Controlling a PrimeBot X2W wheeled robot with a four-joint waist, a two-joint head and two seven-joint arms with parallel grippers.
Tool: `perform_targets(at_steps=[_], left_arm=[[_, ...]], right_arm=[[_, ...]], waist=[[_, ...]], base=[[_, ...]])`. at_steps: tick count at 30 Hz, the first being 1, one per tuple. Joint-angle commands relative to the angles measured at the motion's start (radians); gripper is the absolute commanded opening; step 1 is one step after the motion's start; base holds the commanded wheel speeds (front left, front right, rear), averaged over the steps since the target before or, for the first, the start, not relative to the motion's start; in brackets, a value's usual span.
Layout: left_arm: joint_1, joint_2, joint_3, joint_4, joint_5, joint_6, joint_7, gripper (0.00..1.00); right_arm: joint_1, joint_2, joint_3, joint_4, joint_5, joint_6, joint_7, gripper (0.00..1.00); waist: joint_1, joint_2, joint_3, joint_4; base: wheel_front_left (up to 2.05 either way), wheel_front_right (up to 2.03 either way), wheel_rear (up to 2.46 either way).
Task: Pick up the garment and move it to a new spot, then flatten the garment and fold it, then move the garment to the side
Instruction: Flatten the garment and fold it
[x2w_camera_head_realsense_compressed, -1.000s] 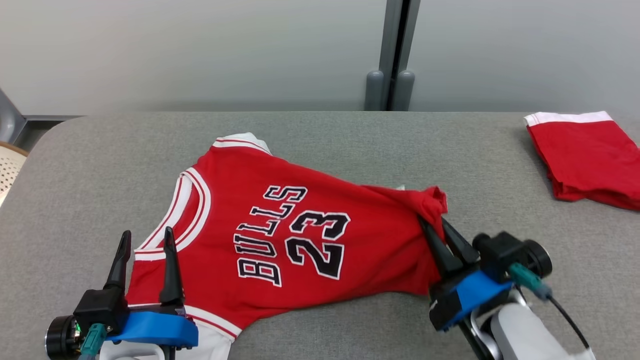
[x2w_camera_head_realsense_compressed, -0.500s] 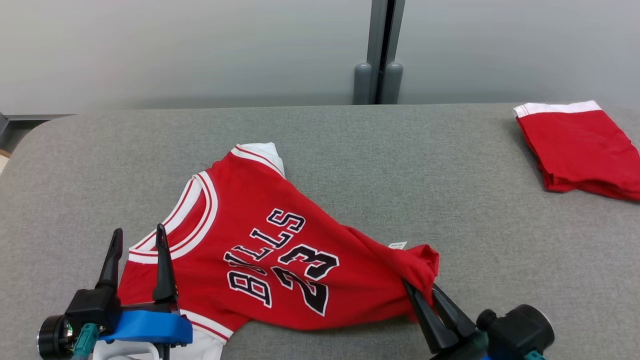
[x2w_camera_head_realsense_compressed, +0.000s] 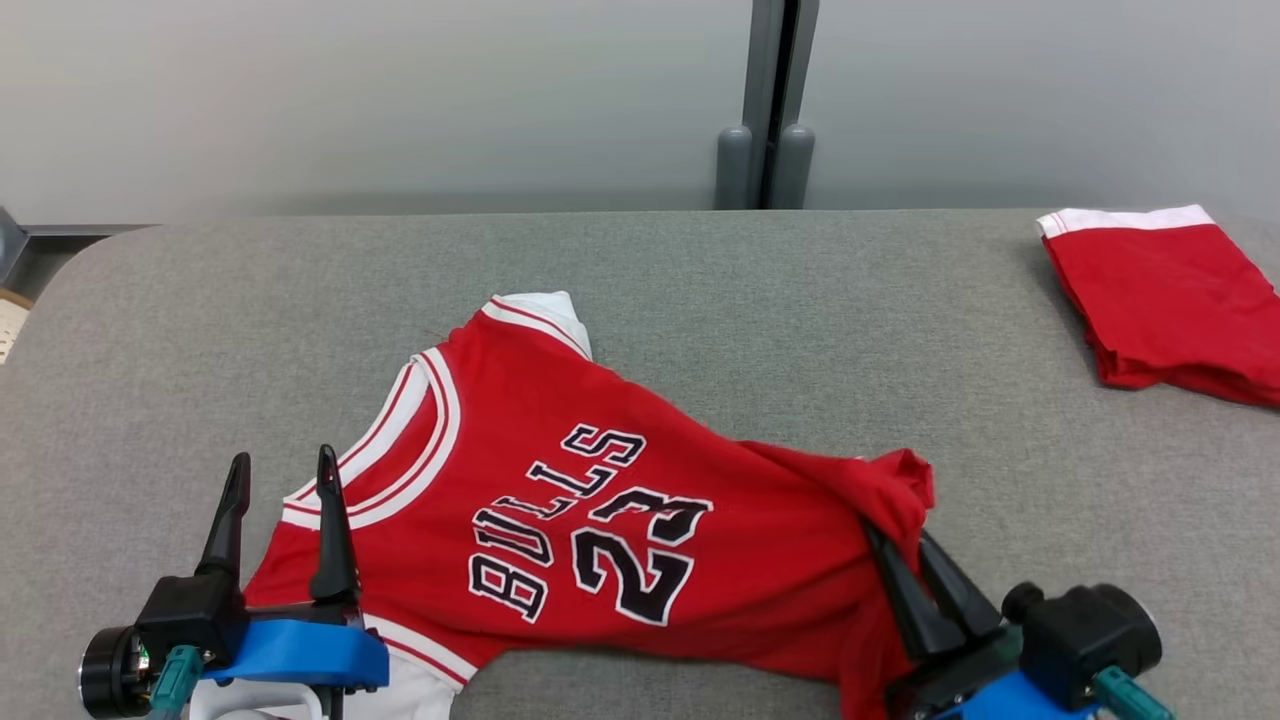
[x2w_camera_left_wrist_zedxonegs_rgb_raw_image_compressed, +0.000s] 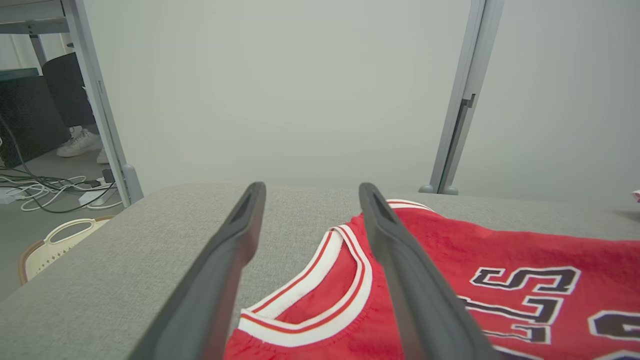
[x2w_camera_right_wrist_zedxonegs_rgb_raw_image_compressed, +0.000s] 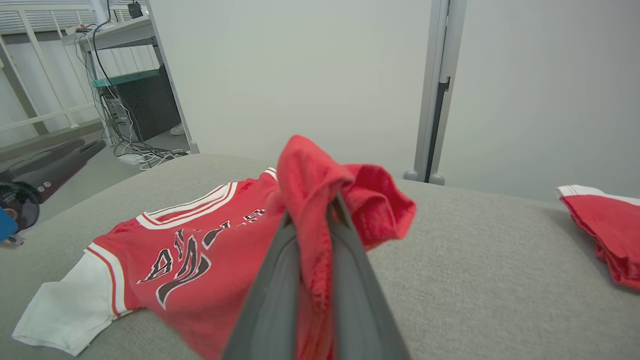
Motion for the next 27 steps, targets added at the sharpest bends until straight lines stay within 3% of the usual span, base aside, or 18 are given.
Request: perform_targets(at_steps=[1,9,27], left_arm=[[-0.008,0.0,-0.002,-0.002,-0.001,-0.001,-0.003,1.0],[-0.022,0.0,-0.015,0.0,-0.006,-0.003,-0.003,1.0],[-0.085,0.0,-0.064,0.022,-0.019,-0.011,-0.003,1.0]], right_arm=[[-0.04,0.001,-0.023,0.03,-0.008,0.001,-0.021,0.0],[-0.189,-0.023,-0.084,0.237,-0.016,0.0,-0.099,0.0],[-0.725,-0.119,-0.109,0.929,-0.082,0.0,-0.187,0.0]], waist=[[0.0,-0.0001,0.002,0.008],[0.0,-0.0001,0.023,0.033],[0.0,-0.0001,0.094,0.124]], base=[[0.0,0.0,0.0],[0.0,0.0,0.0],[0.0,0.0,0.0]])
